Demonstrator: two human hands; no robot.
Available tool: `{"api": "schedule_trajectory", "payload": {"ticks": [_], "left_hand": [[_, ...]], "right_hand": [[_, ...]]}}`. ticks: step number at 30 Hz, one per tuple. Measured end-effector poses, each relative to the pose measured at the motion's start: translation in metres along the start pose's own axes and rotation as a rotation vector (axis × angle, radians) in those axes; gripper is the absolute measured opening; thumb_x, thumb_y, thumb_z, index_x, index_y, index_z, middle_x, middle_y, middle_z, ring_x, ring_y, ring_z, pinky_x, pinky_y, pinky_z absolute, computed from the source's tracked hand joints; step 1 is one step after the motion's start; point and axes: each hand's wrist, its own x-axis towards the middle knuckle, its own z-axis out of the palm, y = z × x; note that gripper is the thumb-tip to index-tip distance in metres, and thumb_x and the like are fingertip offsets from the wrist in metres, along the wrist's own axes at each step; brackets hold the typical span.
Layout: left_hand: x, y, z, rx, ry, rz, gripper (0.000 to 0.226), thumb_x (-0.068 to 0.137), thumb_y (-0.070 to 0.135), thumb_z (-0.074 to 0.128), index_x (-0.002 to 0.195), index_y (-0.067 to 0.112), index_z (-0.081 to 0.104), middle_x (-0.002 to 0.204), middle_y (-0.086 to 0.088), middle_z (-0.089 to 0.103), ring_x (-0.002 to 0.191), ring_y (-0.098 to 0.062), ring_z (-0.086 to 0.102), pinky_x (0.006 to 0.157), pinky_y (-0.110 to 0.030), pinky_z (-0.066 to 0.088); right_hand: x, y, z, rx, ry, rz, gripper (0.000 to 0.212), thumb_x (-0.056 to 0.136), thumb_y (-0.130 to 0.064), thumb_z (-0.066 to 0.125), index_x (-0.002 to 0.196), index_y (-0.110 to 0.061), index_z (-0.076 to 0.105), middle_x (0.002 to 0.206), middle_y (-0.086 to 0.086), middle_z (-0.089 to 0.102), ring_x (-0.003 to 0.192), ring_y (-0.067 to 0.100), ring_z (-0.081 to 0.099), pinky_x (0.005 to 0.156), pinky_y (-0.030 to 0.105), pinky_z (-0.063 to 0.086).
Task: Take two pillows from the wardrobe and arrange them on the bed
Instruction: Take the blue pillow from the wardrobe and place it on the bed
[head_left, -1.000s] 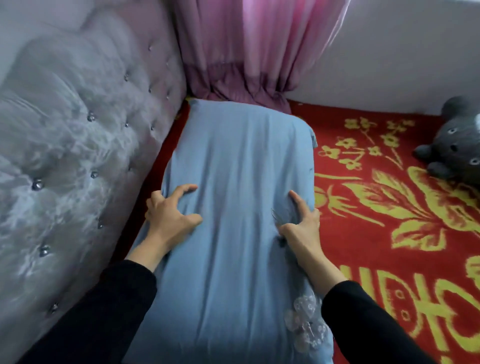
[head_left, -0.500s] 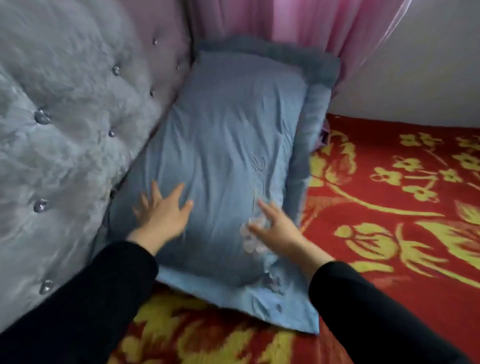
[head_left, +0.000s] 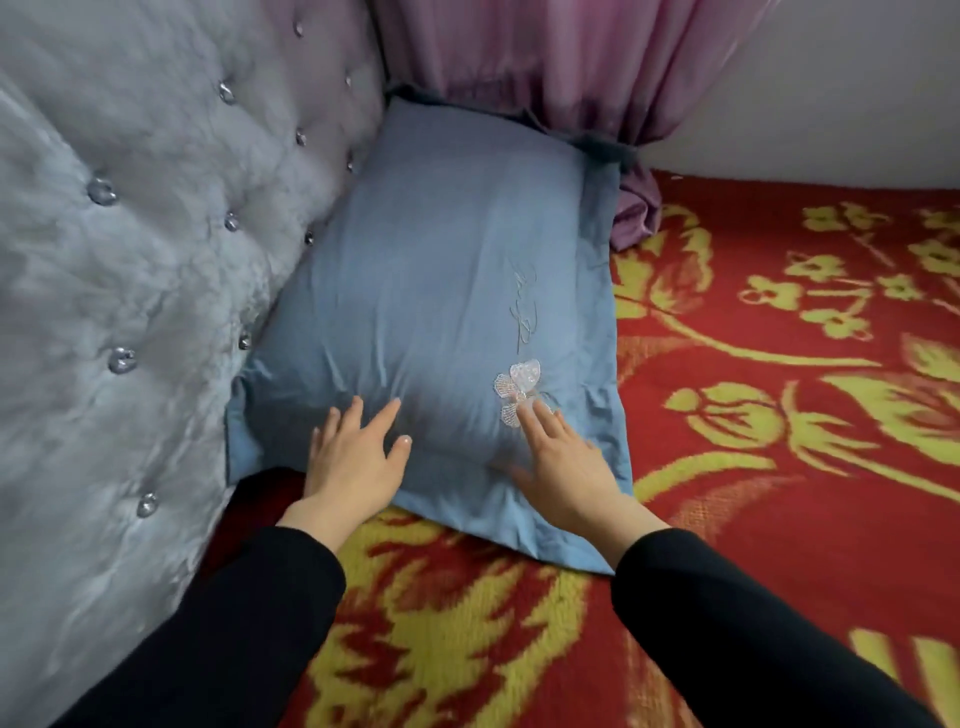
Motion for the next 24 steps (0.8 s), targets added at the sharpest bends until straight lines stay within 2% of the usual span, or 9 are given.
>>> {"api": "schedule_trajectory", "payload": {"ticks": [8, 14, 19, 24], "left_hand": [[-0.142, 0.046, -0.061, -0.151, -0.029, -0.009, 0.051, 0.095, 0.044, 0.036, 0.143, 0.030, 0.028, 0.157, -0.007, 0.018, 0.145, -0.027, 0.008, 0.118, -0.044, 0.017], [-0.256, 0.060, -0.096, -0.097, 0.032, -0.020, 0.046, 0.093, 0.042, 0.037, 0.136, 0.025, 0.039, 0.152, -0.008, 0.031, 0.141, -0.029, 0.019, 0.113, -0.045, 0.022], [-0.370, 0.068, -0.094, -0.055, 0.100, -0.080, 0.041, 0.092, 0.041, 0.040, 0.129, 0.024, 0.047, 0.144, -0.005, 0.041, 0.135, -0.027, 0.028, 0.105, -0.044, 0.032], [-0.499, 0.093, -0.062, -0.037, 0.157, -0.197, 0.044, 0.093, 0.041, 0.038, 0.133, 0.024, 0.043, 0.148, -0.009, 0.038, 0.138, -0.030, 0.024, 0.110, -0.044, 0.027]], "right_hand": [[-0.127, -0.056, -0.059, -0.045, -0.039, -0.031, 0.070, 0.092, -0.036, 0.052, 0.148, -0.017, 0.014, 0.155, 0.005, 0.021, 0.140, 0.025, 0.022, 0.110, 0.049, 0.030], [-0.238, -0.087, -0.088, -0.077, -0.055, -0.078, 0.068, 0.090, -0.037, 0.054, 0.146, -0.017, 0.020, 0.151, 0.007, 0.028, 0.135, 0.028, 0.030, 0.104, 0.050, 0.032], [-0.334, -0.086, -0.091, -0.097, -0.034, -0.178, 0.067, 0.087, -0.037, 0.055, 0.143, -0.018, 0.024, 0.149, 0.007, 0.029, 0.133, 0.031, 0.031, 0.102, 0.053, 0.033], [-0.437, -0.063, -0.080, -0.140, -0.037, -0.332, 0.068, 0.087, -0.041, 0.055, 0.144, -0.020, 0.024, 0.149, 0.006, 0.030, 0.133, 0.031, 0.031, 0.103, 0.056, 0.033]]}}
